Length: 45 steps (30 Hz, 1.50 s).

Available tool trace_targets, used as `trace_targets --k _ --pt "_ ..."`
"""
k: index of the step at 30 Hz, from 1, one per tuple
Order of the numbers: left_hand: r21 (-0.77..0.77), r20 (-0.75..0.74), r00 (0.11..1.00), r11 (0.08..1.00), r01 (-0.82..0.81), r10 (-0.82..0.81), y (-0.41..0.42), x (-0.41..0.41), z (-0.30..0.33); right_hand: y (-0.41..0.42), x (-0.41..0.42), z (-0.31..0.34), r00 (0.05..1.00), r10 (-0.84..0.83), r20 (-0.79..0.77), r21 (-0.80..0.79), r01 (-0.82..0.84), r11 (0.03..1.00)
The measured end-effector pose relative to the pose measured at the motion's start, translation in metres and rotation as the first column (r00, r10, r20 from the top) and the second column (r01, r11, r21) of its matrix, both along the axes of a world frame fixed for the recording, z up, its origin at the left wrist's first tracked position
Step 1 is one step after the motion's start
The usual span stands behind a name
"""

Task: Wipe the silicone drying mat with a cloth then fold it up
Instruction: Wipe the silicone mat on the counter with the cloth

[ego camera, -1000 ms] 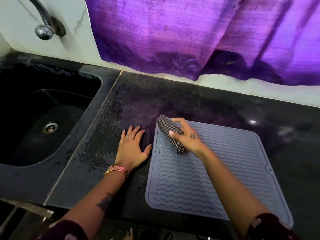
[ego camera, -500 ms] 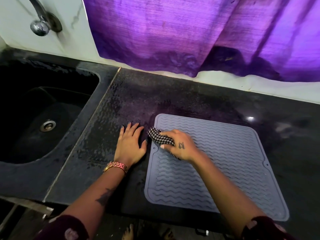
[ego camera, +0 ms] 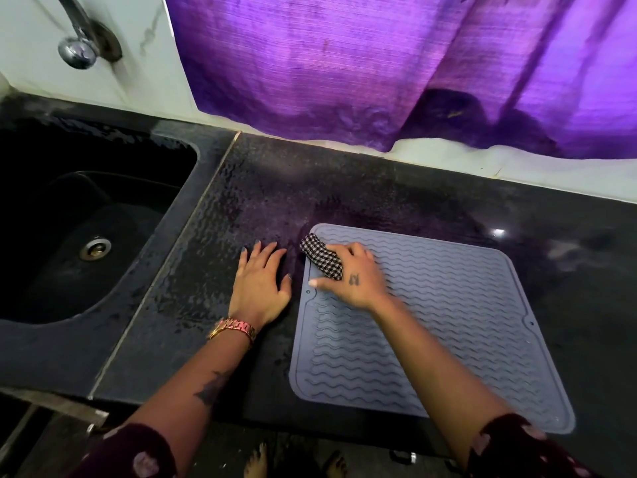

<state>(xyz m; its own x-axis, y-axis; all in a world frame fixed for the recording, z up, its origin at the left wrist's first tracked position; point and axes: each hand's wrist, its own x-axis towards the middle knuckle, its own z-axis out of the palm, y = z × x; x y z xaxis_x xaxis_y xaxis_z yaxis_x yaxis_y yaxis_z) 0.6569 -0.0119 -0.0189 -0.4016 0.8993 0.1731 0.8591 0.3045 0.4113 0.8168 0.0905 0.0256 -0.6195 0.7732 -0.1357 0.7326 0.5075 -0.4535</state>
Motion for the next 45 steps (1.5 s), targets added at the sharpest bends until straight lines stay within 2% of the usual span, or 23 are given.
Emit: trace_targets --k 3,7,10,12,14,16,17,19,21,23,26,28,29,31,32,33,35,36,38,40,42,43,45 --pt "-0.004 -0.001 1.000 1.000 -0.001 0.001 0.001 0.000 0.000 -0.002 -0.001 -0.002 1.000 0.014 0.027 0.126 -0.018 0.992" --pt "0.004 0.005 1.000 1.000 0.003 -0.003 0.001 0.000 -0.001 -0.010 0.012 0.000 0.993 0.115 0.008 0.120 -0.115 0.986" --pt "0.008 0.002 1.000 1.000 0.006 -0.006 0.000 0.000 -0.001 -0.017 0.027 -0.001 0.987 0.156 -0.032 0.034 -0.155 0.987" --pt "0.012 0.007 1.000 1.000 0.003 -0.003 0.000 0.000 -0.001 -0.014 0.037 0.004 0.983 0.160 -0.094 -0.089 -0.168 0.982" --pt "0.008 0.008 1.000 1.000 0.003 -0.003 0.001 0.000 -0.001 -0.010 0.043 0.009 0.964 0.069 -0.256 -0.238 -0.132 0.962" --pt "-0.001 0.007 1.000 1.000 0.004 -0.004 0.001 0.000 -0.001 -0.005 0.041 0.012 0.927 -0.064 -0.370 -0.256 -0.035 0.966" --pt "-0.006 0.006 1.000 1.000 0.003 -0.003 0.001 0.000 -0.001 -0.002 0.037 0.012 0.928 -0.096 -0.361 -0.190 0.028 0.981" --pt "-0.007 0.004 1.000 1.000 0.002 -0.002 0.000 0.000 -0.001 0.002 0.027 0.009 0.974 -0.086 -0.209 0.010 0.090 0.996" --pt "-0.005 0.005 1.000 1.000 -0.001 0.001 0.000 0.000 -0.001 0.000 0.020 0.002 0.999 -0.045 -0.005 0.155 0.045 0.987" --pt "-0.009 0.004 1.000 1.000 -0.002 0.002 0.000 0.001 0.000 -0.002 0.015 0.000 0.997 -0.015 0.077 0.188 0.000 0.982" --pt "-0.032 -0.004 1.000 0.999 -0.001 0.001 0.000 0.000 0.002 0.005 0.017 0.004 0.995 0.067 0.077 0.115 -0.076 0.990" --pt "-0.035 -0.006 1.000 0.999 0.001 -0.001 -0.001 0.001 0.003 0.012 0.025 0.008 0.995 0.095 -0.020 -0.065 -0.096 0.993" --pt "-0.032 -0.002 1.000 0.999 0.000 -0.001 -0.002 0.001 0.003 0.013 0.031 0.009 0.990 0.067 -0.124 -0.205 -0.092 0.974" --pt "-0.031 0.004 1.000 1.000 -0.002 0.002 -0.002 0.001 0.004 0.010 0.042 0.005 0.921 -0.151 -0.358 -0.474 -0.040 0.879" --pt "-0.033 0.003 1.000 0.999 -0.003 0.004 -0.002 0.001 0.004 0.008 0.047 0.003 0.824 -0.330 -0.461 -0.591 -0.007 0.807" --pt "-0.036 -0.002 1.000 0.999 -0.003 0.003 -0.001 0.001 0.004 0.008 0.052 0.003 0.681 -0.517 -0.519 -0.704 0.002 0.710" --pt "-0.042 -0.009 1.000 0.999 0.000 -0.001 -0.001 0.001 0.003 0.009 0.060 0.004 0.427 -0.749 -0.506 -0.846 -0.076 0.528" --pt "-0.038 -0.009 1.000 0.999 0.000 -0.001 -0.001 0.001 0.003 0.011 0.062 0.005 0.380 -0.786 -0.487 -0.867 -0.099 0.489" --pt "-0.028 -0.002 1.000 1.000 0.001 -0.001 -0.001 0.001 0.003 0.011 0.061 0.008 0.427 -0.760 -0.489 -0.850 -0.037 0.526" --pt "-0.028 -0.002 1.000 1.000 0.004 -0.004 -0.002 0.002 0.003 0.009 0.053 0.006 0.566 -0.643 -0.515 -0.721 0.119 0.682" --pt "-0.033 -0.006 1.000 0.999 0.001 -0.002 -0.001 0.001 0.003 0.006 0.041 0.004 0.798 -0.427 -0.425 -0.388 0.266 0.883" --pt "-0.034 -0.010 1.000 0.999 0.002 -0.002 -0.001 0.001 0.003 0.002 0.035 0.001 0.902 -0.299 -0.312 -0.178 0.254 0.951" --pt "-0.038 -0.020 1.000 0.999 0.002 -0.002 -0.001 0.001 0.002 -0.010 0.023 -0.005 0.993 -0.098 -0.071 0.113 0.106 0.988"
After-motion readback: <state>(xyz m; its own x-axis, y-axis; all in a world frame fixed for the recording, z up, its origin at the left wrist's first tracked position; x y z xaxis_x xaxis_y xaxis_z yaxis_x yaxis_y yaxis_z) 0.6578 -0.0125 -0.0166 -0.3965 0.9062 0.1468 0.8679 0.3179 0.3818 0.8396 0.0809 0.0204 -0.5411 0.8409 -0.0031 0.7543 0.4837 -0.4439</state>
